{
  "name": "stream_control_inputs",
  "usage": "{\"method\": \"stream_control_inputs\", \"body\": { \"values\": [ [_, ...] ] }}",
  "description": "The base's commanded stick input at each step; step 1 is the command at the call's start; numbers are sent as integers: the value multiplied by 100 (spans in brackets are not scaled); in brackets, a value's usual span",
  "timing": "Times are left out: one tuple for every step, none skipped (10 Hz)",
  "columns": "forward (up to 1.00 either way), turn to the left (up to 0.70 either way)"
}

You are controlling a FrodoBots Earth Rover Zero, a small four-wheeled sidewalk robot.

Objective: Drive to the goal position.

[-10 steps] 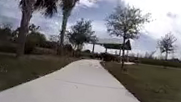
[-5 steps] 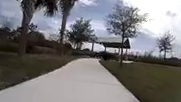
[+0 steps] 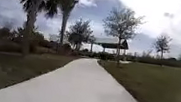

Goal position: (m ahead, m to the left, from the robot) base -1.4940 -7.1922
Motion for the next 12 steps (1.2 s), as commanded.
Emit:
{"method": "stream_control_inputs", "body": {
  "values": [
    [-100,6],
    [-100,26],
    [-100,40],
    [-100,40],
    [-100,40],
    [-100,40],
    [-100,40],
    [-100,40],
    [-91,46],
    [-45,73],
    [0,100],
    [0,100]
  ]
}}
